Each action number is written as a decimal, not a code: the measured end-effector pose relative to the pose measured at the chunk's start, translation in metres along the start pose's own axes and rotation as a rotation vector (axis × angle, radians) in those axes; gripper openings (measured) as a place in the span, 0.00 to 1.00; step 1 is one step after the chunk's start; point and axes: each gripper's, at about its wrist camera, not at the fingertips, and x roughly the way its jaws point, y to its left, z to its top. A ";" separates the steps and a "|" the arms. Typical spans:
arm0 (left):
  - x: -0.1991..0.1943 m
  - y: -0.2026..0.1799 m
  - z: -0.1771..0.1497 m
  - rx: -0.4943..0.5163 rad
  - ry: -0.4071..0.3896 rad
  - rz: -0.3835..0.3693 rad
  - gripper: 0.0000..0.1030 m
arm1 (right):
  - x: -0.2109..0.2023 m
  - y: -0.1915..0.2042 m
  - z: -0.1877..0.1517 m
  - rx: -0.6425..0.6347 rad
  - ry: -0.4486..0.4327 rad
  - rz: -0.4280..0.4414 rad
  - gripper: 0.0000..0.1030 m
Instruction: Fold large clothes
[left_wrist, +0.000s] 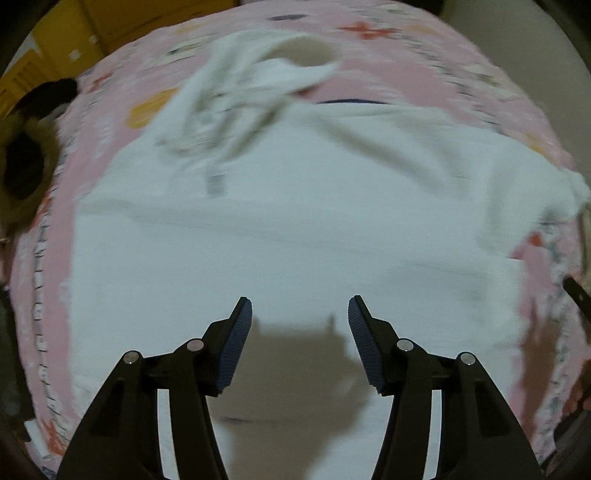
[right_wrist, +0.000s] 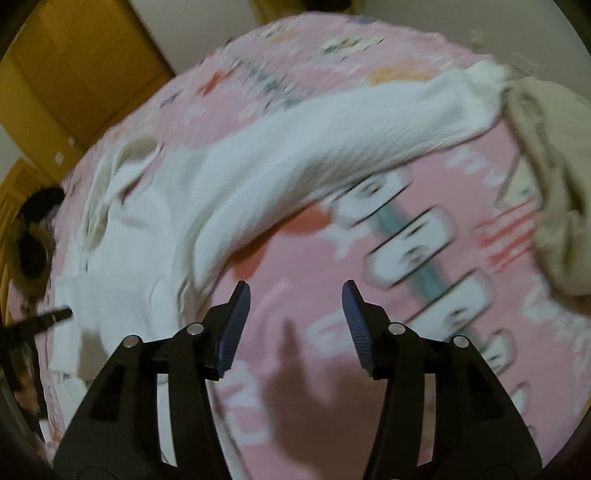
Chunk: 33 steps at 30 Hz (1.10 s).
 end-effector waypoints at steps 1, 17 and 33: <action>-0.003 -0.017 0.000 0.010 0.004 -0.026 0.51 | -0.008 -0.008 0.008 0.017 -0.019 0.002 0.50; 0.035 -0.156 -0.002 0.040 0.103 -0.033 0.55 | -0.004 -0.213 0.199 0.449 -0.153 -0.165 0.52; 0.059 -0.166 -0.015 0.046 0.169 0.039 0.56 | 0.058 -0.264 0.227 0.434 -0.032 -0.158 0.32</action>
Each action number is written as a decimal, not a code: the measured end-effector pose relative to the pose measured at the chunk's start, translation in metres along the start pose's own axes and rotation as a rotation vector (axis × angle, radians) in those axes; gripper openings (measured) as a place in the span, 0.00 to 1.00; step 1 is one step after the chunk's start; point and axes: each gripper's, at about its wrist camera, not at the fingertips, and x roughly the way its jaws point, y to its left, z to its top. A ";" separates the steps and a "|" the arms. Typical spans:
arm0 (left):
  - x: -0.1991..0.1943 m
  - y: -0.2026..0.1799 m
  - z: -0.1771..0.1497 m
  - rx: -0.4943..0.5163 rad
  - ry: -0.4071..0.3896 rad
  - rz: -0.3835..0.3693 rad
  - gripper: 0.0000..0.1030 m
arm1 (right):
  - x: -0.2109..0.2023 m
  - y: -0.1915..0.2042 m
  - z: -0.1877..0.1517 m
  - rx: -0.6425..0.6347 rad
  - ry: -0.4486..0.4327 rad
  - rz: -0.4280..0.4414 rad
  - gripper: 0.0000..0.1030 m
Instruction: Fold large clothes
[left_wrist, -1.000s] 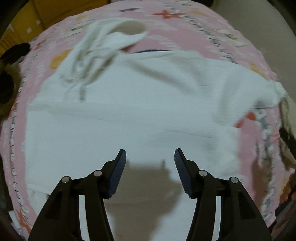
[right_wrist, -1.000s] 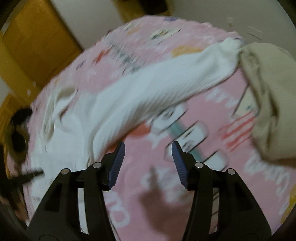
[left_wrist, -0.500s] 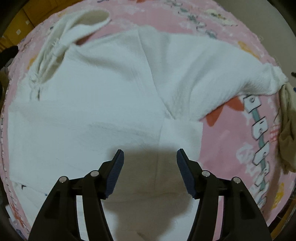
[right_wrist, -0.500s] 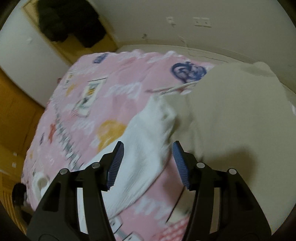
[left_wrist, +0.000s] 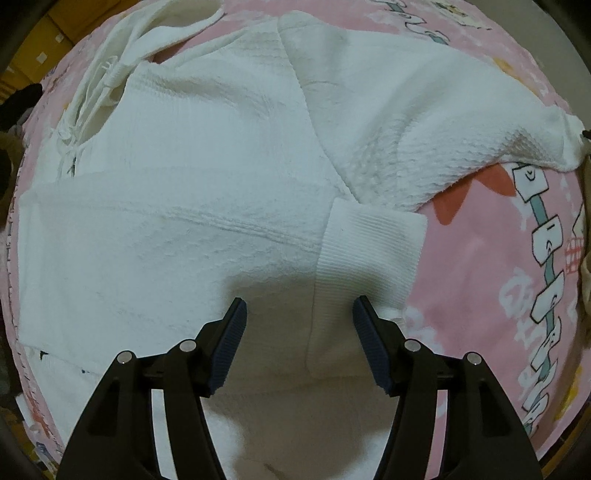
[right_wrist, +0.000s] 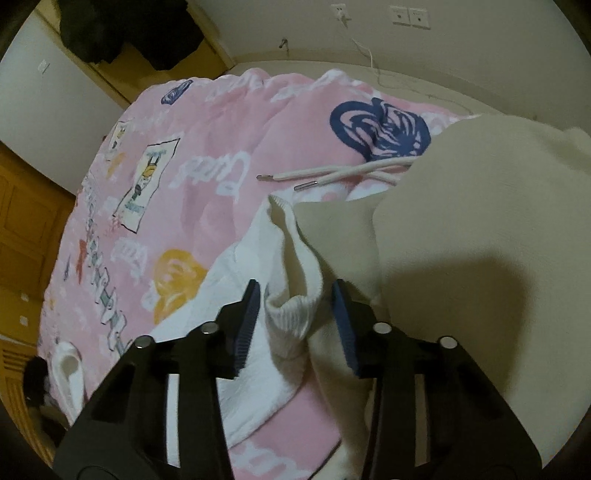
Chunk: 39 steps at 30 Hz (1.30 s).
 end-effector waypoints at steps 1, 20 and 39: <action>0.000 -0.001 0.000 0.007 0.000 0.003 0.57 | 0.001 -0.001 0.000 -0.004 0.003 -0.007 0.23; -0.012 0.056 -0.003 -0.051 0.017 -0.123 0.58 | -0.182 0.110 -0.040 -0.224 -0.258 0.147 0.10; -0.048 0.316 -0.007 -0.278 -0.067 -0.060 0.58 | -0.281 0.436 -0.336 -0.689 -0.140 0.733 0.10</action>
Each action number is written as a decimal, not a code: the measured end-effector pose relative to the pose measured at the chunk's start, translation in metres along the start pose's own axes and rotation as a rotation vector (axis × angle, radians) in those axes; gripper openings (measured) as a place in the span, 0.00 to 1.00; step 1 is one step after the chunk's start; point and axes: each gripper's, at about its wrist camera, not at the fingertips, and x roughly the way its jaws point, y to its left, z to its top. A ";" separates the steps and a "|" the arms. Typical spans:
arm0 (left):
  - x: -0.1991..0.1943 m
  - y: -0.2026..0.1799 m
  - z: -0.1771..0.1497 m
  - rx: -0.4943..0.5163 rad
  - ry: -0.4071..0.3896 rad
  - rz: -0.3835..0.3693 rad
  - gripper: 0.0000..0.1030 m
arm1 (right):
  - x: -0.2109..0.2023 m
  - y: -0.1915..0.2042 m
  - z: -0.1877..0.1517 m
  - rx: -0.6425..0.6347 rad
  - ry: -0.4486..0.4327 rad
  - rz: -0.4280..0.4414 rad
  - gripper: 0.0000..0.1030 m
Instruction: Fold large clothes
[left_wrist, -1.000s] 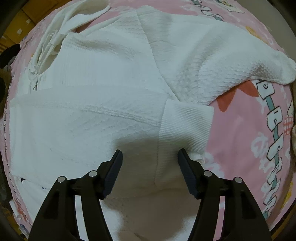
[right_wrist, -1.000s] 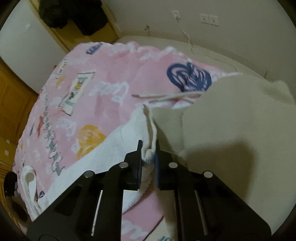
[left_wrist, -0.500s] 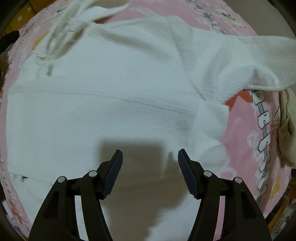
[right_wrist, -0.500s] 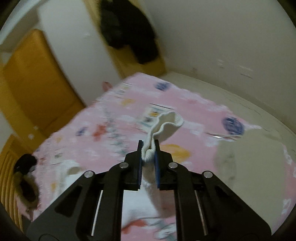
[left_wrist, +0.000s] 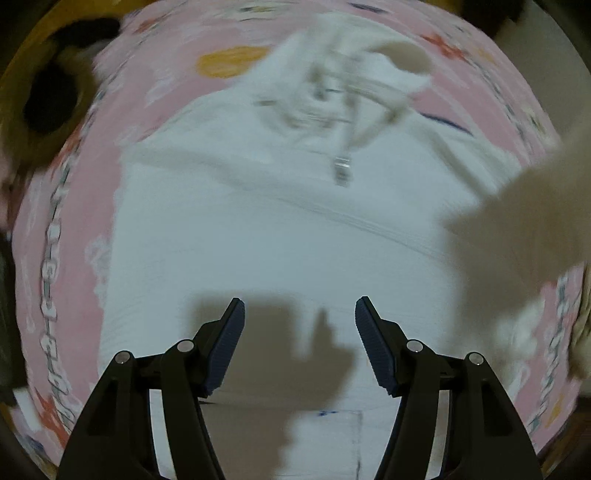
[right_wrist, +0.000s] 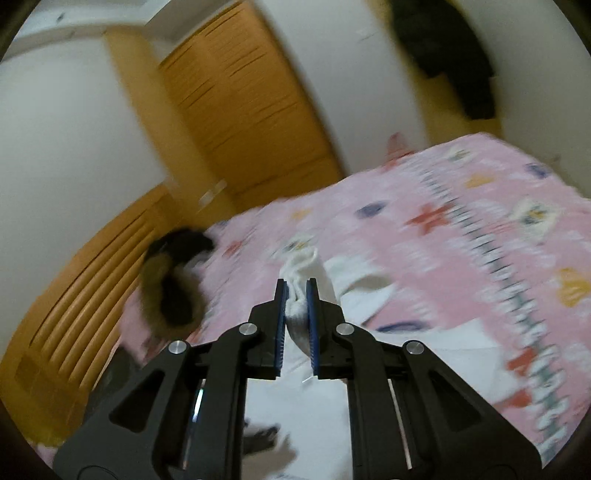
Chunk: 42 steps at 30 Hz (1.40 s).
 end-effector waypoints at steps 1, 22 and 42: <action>-0.001 0.019 0.001 -0.045 0.008 -0.022 0.58 | 0.014 0.019 -0.014 -0.030 0.029 0.021 0.10; -0.035 0.181 -0.015 -0.104 -0.026 -0.087 0.58 | 0.153 0.171 -0.202 -0.078 0.275 0.159 0.10; -0.007 0.201 -0.018 -0.111 0.116 -0.129 0.62 | 0.218 0.159 -0.323 -0.049 0.460 0.111 0.13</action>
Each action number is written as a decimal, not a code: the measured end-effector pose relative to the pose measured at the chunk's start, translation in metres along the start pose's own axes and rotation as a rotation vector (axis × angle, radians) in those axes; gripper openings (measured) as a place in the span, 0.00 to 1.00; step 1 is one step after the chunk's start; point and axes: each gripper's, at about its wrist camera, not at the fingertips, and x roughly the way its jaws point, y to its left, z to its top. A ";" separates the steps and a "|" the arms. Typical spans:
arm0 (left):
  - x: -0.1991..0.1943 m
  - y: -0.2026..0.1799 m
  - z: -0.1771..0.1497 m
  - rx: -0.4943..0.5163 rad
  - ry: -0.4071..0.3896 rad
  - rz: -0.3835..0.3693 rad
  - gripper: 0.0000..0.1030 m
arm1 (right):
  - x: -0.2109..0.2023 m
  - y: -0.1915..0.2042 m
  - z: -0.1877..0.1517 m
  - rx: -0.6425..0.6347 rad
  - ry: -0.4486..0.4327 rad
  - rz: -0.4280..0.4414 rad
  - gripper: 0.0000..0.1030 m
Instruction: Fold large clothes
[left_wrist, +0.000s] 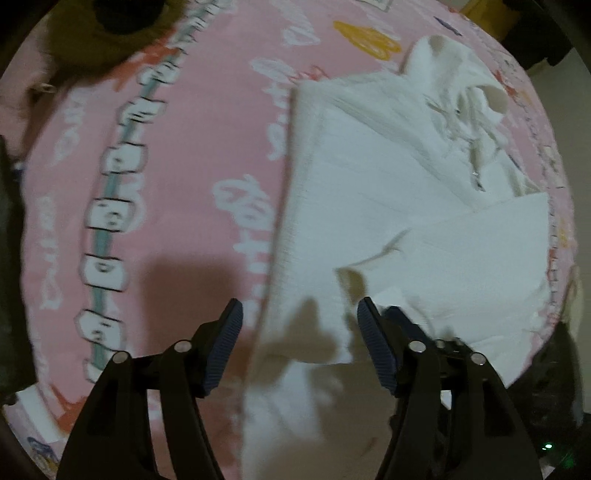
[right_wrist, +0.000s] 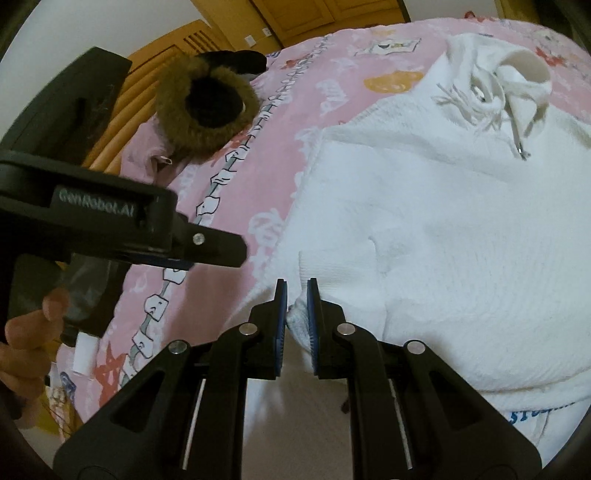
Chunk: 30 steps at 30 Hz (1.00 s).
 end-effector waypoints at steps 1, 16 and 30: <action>0.002 -0.003 0.000 0.000 0.010 -0.019 0.62 | -0.001 0.000 0.000 -0.007 0.001 0.003 0.13; 0.073 -0.017 0.012 -0.193 0.171 -0.376 0.62 | -0.038 -0.035 0.006 0.060 0.001 0.079 0.13; 0.042 -0.040 0.014 -0.151 0.091 -0.242 0.12 | -0.069 -0.052 0.010 0.102 0.023 0.089 0.16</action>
